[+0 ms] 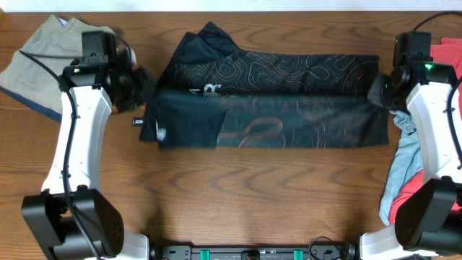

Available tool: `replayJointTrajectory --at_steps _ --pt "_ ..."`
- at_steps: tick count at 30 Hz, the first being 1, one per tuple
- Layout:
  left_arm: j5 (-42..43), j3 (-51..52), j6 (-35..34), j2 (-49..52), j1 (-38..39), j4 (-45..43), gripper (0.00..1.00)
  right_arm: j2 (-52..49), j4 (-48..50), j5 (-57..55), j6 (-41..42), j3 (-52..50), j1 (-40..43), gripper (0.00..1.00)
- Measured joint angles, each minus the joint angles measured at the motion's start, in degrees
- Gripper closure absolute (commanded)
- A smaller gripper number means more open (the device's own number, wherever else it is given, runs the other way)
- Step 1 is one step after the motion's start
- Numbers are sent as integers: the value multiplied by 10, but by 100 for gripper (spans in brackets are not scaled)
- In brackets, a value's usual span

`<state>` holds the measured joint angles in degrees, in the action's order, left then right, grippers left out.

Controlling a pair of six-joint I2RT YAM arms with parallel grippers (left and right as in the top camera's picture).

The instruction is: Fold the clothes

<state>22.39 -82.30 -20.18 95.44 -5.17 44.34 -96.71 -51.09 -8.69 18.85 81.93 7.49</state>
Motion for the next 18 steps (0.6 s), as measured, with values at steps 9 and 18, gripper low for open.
replayJointTrajectory --at_steps 9,18 --pt "-10 2 -31 61 2 65 21 0 20 13 0 -26 0 19" --pt "-78 32 -29 77 2 83 18 0 52 5 -13 -71 0 25"
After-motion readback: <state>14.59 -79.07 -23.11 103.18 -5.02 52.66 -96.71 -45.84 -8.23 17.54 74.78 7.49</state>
